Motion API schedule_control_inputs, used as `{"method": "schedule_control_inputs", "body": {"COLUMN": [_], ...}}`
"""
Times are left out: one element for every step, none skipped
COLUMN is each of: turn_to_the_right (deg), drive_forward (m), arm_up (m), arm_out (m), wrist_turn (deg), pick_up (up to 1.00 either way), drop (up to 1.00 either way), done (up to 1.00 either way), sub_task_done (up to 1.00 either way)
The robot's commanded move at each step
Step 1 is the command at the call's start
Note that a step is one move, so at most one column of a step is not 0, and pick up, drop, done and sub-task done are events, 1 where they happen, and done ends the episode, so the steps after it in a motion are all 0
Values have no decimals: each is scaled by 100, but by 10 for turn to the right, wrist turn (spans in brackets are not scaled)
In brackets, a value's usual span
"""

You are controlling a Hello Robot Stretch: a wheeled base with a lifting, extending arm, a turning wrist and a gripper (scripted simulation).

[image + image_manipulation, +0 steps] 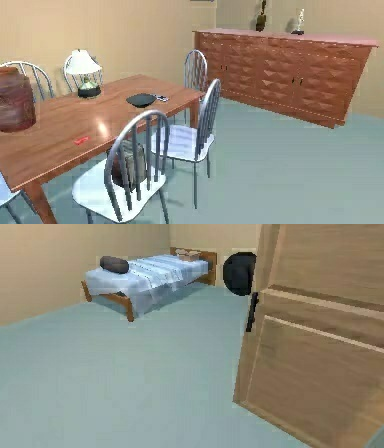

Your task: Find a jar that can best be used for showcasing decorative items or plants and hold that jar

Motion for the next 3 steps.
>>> {"method": "schedule_control_inputs", "body": {"turn_to_the_right": [390, 0, -450], "drive_forward": [0, 5, 0], "arm_up": [0, 0, 0], "arm_out": [0, 0, 0], "wrist_turn": [0, 0, 0], "pick_up": [0, 0, 0], "drop": [0, 0, 0], "done": [0, 0, 0], "sub_task_done": [0, 0, 0]}}
